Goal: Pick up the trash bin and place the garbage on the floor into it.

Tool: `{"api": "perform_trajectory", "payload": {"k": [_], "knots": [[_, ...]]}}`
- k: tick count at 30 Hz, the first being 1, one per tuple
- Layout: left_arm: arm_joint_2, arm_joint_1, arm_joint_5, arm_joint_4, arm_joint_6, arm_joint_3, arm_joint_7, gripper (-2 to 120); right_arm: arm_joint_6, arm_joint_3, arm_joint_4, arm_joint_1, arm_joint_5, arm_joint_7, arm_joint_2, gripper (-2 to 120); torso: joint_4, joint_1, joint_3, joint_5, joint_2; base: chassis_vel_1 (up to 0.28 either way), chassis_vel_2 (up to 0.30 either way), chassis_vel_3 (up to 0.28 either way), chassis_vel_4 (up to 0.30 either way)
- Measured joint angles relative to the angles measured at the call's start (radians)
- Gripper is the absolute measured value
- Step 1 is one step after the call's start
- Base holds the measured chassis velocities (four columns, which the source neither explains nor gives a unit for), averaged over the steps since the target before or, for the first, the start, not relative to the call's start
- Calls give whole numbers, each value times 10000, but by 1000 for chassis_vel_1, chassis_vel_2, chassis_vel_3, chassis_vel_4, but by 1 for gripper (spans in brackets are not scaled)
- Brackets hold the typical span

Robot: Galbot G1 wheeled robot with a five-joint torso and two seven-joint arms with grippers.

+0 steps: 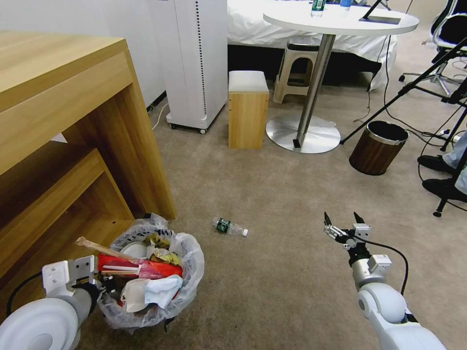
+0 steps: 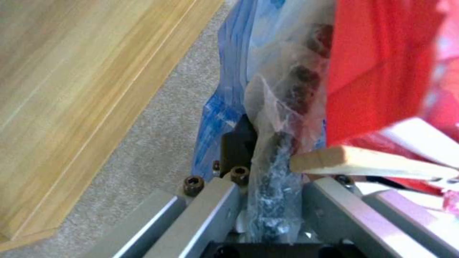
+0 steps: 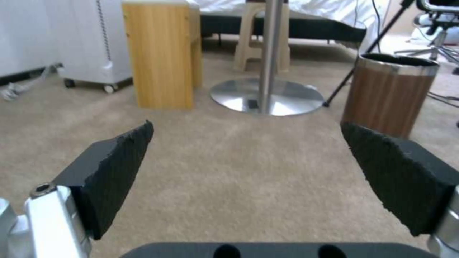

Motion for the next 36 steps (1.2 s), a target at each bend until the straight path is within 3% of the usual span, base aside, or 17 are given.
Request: {"api": "perform_trajectory", "payload": {"k": [26,36], "knots": [[-609,379,497,-318,156,211,-64,0,688,-562,251,35,-159,-679,203,100,1,0,0,0,0,0,0,0,0],[-619,395,640,-324,165,394,-36,0,847,-613,225,32,-250,-783,170,100,1,0,0,1,1,-114,114,110,-116]]}}
